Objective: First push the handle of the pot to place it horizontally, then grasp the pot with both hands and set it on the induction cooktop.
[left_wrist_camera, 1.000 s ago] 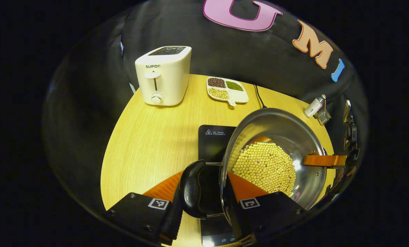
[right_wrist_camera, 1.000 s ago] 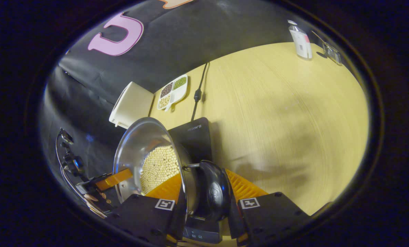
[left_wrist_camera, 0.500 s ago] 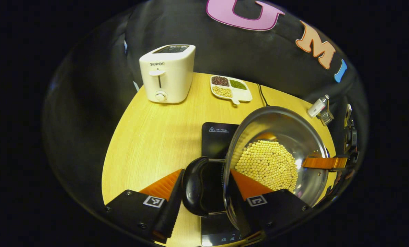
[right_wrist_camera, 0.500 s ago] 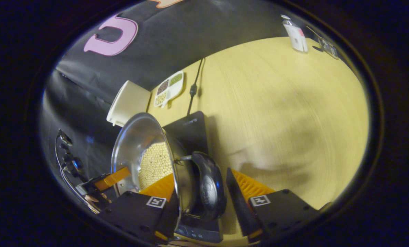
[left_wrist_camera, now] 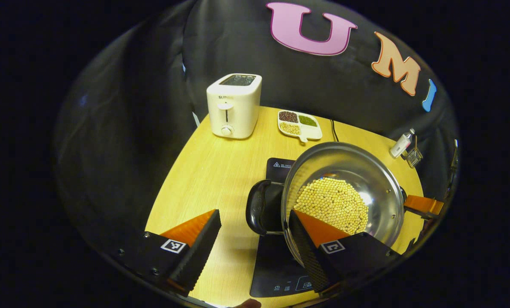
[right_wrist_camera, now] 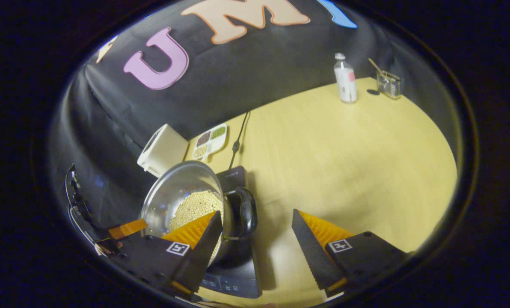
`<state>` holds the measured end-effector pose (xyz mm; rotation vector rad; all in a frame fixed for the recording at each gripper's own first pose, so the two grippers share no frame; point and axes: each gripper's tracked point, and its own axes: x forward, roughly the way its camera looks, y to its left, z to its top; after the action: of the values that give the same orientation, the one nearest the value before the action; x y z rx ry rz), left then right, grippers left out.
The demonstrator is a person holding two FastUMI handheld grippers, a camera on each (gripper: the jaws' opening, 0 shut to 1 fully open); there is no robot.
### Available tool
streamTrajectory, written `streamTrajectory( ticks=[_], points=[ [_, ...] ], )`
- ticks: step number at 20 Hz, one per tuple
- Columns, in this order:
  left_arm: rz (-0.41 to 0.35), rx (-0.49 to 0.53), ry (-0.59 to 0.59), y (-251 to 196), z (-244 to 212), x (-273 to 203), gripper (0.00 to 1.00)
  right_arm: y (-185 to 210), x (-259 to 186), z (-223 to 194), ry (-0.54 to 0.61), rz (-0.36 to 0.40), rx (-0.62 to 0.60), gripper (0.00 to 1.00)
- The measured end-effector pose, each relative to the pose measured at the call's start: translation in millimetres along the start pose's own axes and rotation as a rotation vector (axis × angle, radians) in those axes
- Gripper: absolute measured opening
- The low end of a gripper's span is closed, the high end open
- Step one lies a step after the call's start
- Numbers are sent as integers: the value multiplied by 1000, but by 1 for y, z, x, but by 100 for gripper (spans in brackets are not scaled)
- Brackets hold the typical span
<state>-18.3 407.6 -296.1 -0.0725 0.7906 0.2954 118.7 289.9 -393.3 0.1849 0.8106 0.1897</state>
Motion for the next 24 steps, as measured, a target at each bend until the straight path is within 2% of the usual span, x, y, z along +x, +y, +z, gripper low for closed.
streamTrajectory(
  ticks=[2,3,4,5,7,8,9,11,13,14,15,18,19,20,23,24],
  points=[
    [30,9,-56,-7,8,-25,98,-18,-26,18,-61,-41,-40,94],
    [44,18,-89,-12,13,-38,98,-22,-41,28,-90,-44,-45,100],
    [54,30,-115,-20,16,-50,98,-27,-55,40,-121,-44,-48,100],
    [63,44,-140,-30,19,-62,98,-33,-67,49,-151,-47,-50,94],
    [69,68,-186,-56,25,-85,97,-48,-95,72,-207,-51,-59,94],
    [59,71,-218,-74,29,-96,98,-56,-109,85,-239,-55,-65,100],
    [43,71,-248,-93,33,-108,97,-63,-124,97,-268,-55,-73,94],
    [12,65,-313,-130,43,-127,97,-75,-151,123,-327,-51,-98,93],
    [-20,59,-363,-163,54,-143,97,-83,-177,145,-370,-45,-122,94],
    [-34,68,-387,-179,61,-153,97,-85,-189,155,-387,-37,-129,100],
    [-38,78,-423,-192,70,-163,97,-85,-202,165,-411,-19,-141,94],
    [-24,120,-531,-221,98,-192,97,-89,-227,195,-480,15,-179,93],
    [-26,127,-565,-233,106,-201,96,-90,-237,203,-501,22,-192,100],
    [-31,130,-599,-245,114,-210,96,-91,-247,214,-527,27,-203,93],
    [-34,131,-682,-272,130,-235,96,-90,-278,241,-601,53,-223,93],
    [-35,127,-708,-280,136,-243,94,-91,-287,249,-620,55,-232,100]
  ],
)
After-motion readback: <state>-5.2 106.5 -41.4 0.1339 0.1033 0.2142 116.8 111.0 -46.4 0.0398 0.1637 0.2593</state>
